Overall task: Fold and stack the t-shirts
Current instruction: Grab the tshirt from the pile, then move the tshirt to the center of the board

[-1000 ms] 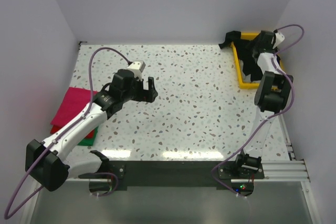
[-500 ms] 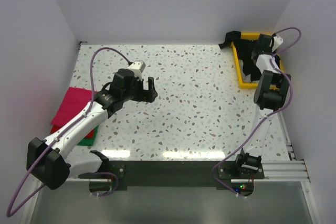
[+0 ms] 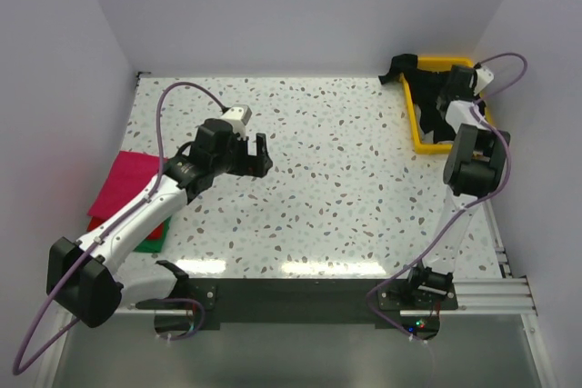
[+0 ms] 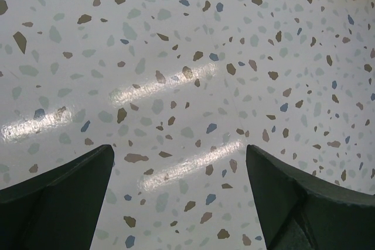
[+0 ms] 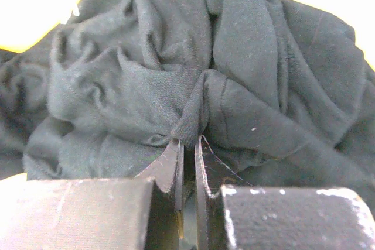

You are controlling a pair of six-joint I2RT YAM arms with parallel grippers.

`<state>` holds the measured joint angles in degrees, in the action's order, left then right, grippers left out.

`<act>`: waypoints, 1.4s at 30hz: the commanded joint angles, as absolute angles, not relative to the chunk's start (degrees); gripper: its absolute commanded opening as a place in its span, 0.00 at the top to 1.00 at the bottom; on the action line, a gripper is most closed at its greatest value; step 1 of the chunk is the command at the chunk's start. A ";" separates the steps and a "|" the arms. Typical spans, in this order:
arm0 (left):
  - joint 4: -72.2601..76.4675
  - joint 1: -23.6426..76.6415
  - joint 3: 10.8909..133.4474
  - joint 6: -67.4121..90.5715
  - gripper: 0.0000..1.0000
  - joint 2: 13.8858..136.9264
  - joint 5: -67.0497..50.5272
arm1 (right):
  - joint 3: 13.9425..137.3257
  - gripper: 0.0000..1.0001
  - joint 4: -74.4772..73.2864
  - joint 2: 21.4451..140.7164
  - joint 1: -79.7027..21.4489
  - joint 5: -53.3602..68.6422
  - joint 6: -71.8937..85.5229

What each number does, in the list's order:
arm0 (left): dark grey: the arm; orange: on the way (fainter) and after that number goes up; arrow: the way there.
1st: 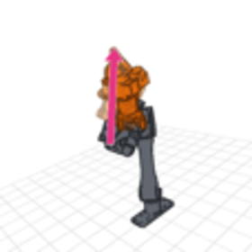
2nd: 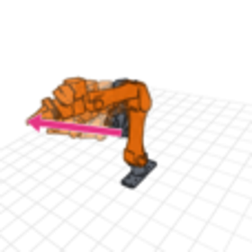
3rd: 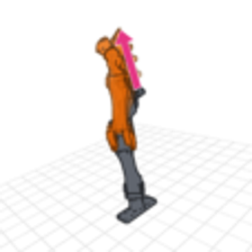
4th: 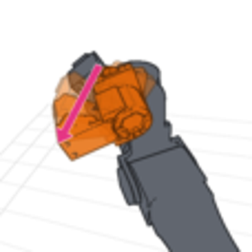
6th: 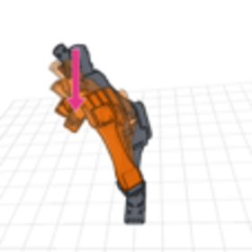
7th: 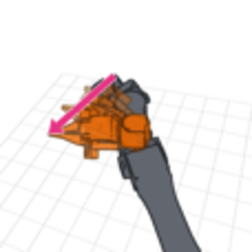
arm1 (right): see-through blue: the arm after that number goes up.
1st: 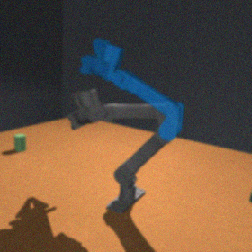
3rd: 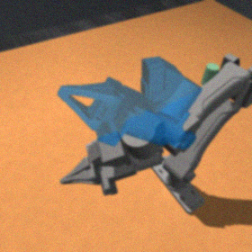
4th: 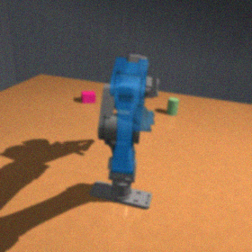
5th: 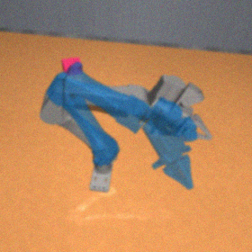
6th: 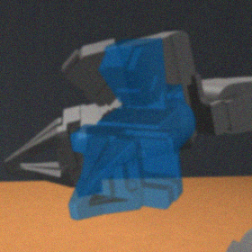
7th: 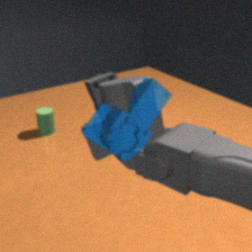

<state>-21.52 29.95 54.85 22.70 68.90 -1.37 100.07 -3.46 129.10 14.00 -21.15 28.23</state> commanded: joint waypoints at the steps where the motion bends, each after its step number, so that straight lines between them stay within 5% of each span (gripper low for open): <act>1: -20.57 29.44 55.90 21.18 0.00 68.29 -2.29 | 95.47 1.00 1.48 120.42 14.06 -23.38 27.16; 21: -19.78 28.92 55.37 21.71 0.00 67.59 -4.22 | 77.25 1.00 7.48 91.51 7.04 -26.72 23.65; 30: -19.69 27.86 55.46 21.88 0.00 66.80 -4.57 | 87.88 1.00 0.36 76.93 -5.09 -28.21 19.42; 42: -19.51 25.40 55.90 22.06 0.00 64.34 -3.87 | 111.86 1.00 -6.86 69.96 -8.35 -5.21 33.55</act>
